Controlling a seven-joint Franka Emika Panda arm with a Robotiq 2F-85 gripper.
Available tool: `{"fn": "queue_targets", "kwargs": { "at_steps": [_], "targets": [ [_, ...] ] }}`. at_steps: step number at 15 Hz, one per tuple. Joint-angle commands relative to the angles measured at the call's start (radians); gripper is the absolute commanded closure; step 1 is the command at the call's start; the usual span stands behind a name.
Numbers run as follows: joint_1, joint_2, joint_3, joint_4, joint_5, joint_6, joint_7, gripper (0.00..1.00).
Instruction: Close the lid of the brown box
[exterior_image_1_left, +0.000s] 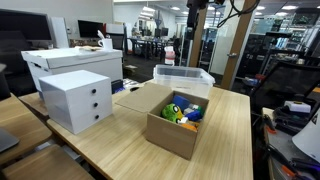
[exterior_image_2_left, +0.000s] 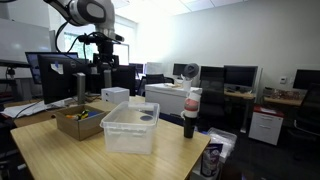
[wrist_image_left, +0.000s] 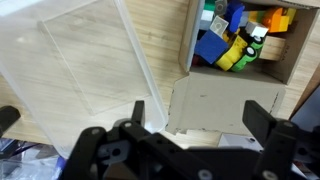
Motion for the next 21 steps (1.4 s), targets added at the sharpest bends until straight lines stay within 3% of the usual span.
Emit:
{"fn": "queue_targets", "kwargs": {
  "at_steps": [1, 10, 21],
  "targets": [
    [0.015, 0.124, 0.032, 0.096, 0.010, 0.034, 0.034, 0.00],
    [0.032, 0.312, 0.093, 0.216, 0.115, 0.231, 0.076, 0.00],
    [0.055, 0.459, 0.109, 0.357, 0.073, 0.212, 0.132, 0.00]
  ]
}}
